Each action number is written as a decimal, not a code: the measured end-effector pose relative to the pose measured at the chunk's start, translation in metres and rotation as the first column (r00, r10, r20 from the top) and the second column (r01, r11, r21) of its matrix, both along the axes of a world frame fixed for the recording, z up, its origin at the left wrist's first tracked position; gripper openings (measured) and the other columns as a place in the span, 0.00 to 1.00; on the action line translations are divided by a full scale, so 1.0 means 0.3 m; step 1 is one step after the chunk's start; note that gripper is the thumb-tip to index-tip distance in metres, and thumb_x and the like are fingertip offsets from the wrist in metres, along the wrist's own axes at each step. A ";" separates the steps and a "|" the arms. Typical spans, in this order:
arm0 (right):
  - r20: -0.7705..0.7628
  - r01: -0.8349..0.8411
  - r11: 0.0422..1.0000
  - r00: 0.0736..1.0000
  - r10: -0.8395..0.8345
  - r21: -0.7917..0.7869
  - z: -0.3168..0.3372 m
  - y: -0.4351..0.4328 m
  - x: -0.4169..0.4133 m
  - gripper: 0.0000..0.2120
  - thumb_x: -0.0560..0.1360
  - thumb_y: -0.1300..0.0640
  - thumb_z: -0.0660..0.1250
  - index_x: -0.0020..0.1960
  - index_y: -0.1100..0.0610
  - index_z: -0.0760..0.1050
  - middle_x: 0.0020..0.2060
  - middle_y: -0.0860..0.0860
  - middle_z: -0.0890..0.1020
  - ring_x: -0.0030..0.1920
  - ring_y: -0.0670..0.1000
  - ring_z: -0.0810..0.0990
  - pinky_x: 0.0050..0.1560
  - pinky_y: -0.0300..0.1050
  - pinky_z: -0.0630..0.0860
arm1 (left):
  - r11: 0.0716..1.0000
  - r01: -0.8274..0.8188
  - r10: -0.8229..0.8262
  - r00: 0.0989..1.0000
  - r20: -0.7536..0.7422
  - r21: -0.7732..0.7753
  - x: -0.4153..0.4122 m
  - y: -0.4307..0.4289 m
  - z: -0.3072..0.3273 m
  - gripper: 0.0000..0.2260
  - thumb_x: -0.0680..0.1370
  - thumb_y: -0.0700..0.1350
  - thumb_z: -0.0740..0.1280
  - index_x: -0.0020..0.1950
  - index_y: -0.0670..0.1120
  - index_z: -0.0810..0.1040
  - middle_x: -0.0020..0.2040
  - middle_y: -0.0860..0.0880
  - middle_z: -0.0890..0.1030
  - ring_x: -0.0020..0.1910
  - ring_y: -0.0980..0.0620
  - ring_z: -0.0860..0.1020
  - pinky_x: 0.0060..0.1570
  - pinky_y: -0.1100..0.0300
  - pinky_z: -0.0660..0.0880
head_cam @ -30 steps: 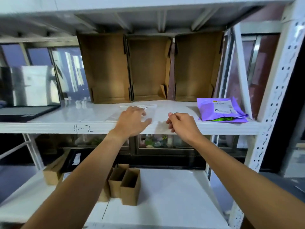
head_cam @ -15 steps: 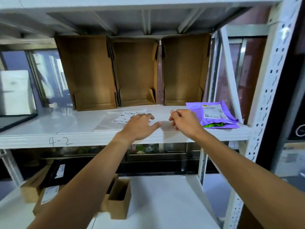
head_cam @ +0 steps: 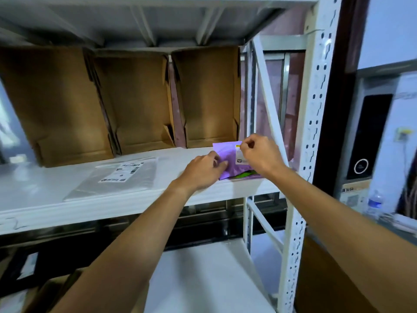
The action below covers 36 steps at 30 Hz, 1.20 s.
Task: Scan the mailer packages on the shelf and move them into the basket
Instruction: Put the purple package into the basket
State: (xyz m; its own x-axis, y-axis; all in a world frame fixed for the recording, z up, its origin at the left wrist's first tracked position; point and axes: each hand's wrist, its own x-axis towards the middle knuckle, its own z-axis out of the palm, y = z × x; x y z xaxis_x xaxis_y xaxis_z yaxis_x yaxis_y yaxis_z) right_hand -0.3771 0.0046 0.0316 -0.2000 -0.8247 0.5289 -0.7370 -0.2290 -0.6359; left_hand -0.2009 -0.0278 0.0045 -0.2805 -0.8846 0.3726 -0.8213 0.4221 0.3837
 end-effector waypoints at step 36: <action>-0.205 -0.147 0.961 0.959 0.197 0.236 -0.045 -0.104 0.400 0.21 0.76 0.44 0.67 0.62 0.57 0.75 0.61 0.59 0.79 0.60 0.63 0.77 0.58 0.54 0.75 | 0.983 -0.149 0.181 0.802 -0.569 0.103 0.410 0.013 0.050 0.10 0.74 0.37 0.71 0.52 0.49 0.81 0.40 0.48 0.79 0.33 0.50 0.76 0.34 0.58 0.74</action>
State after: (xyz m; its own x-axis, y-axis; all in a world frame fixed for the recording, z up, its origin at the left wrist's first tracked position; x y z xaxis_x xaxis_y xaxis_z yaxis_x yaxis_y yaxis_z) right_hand -0.2570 -0.0267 0.0182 0.0581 -0.9354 0.3489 -0.8276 -0.2406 -0.5071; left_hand -0.0780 -0.0240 0.0196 0.1224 -0.9198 0.3729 -0.4999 0.2675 0.8238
